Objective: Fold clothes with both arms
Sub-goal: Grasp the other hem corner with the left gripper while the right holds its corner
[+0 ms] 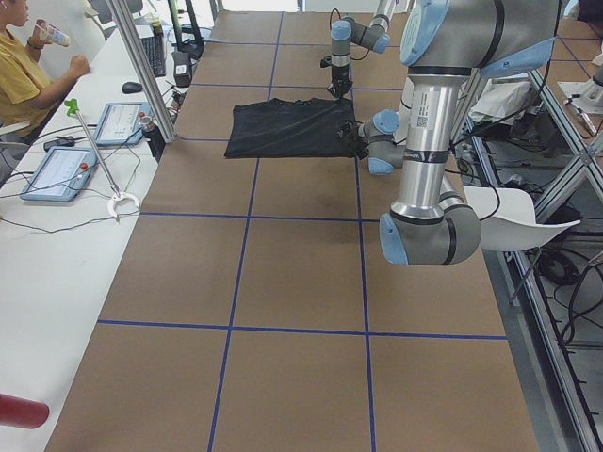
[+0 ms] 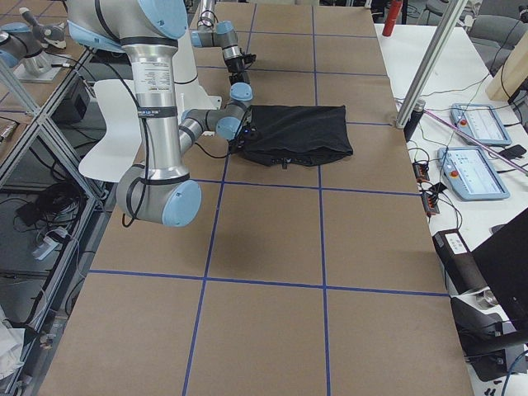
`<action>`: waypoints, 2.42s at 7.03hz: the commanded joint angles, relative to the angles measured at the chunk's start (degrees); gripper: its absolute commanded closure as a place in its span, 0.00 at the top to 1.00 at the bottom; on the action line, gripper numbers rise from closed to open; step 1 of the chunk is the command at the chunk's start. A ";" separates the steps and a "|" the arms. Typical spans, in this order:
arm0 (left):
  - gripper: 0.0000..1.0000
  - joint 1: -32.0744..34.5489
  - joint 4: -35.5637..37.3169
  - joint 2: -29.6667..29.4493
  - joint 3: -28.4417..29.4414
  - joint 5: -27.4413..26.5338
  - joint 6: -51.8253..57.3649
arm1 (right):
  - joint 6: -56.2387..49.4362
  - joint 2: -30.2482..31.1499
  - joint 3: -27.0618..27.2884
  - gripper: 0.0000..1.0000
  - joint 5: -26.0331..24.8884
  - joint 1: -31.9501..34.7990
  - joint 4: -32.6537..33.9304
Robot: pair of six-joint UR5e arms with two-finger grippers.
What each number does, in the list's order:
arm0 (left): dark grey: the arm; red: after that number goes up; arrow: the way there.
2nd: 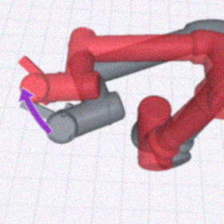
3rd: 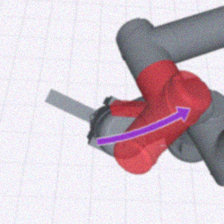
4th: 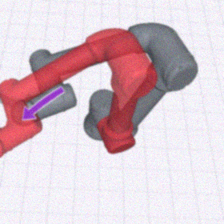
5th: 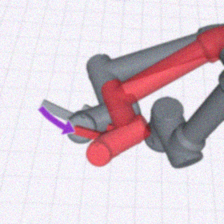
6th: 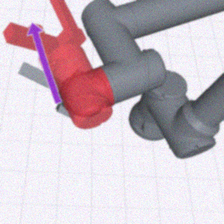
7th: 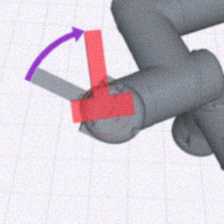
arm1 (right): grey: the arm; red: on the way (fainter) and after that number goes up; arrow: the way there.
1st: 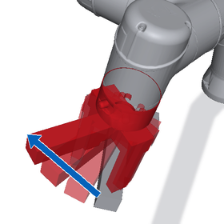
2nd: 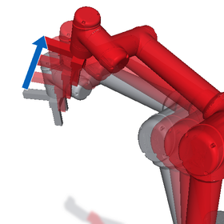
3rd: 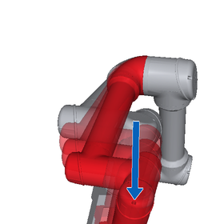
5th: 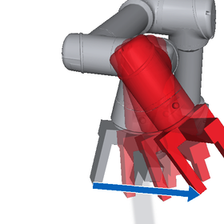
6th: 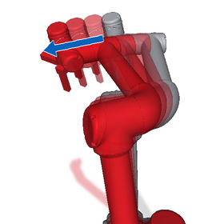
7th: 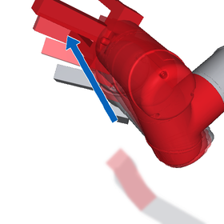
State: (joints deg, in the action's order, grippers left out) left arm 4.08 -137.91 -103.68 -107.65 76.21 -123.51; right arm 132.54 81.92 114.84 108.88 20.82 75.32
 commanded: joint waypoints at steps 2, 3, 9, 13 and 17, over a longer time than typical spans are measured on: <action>0.85 -1.17 0.54 -0.29 0.85 -0.01 -0.15 | -0.26 -0.09 0.04 0.00 0.37 0.18 0.00; 0.83 -1.35 0.54 -0.47 1.12 -0.01 -0.24 | -0.52 -0.09 0.04 0.00 0.37 0.27 0.00; 0.74 -2.14 4.93 -4.60 3.58 0.25 -0.15 | -0.53 0.00 0.39 0.00 0.37 0.53 0.00; 0.31 -2.06 5.02 -4.60 3.58 0.34 -0.41 | -0.53 0.00 0.39 0.00 0.37 0.53 0.00; 0.00 -1.62 5.11 -1.98 -1.67 0.51 -0.15 | -0.61 0.00 0.91 0.00 0.63 0.71 0.00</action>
State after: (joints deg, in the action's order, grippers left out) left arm 2.36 -132.87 -107.09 -107.06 76.60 -123.82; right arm 131.94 81.89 115.37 109.31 21.47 75.32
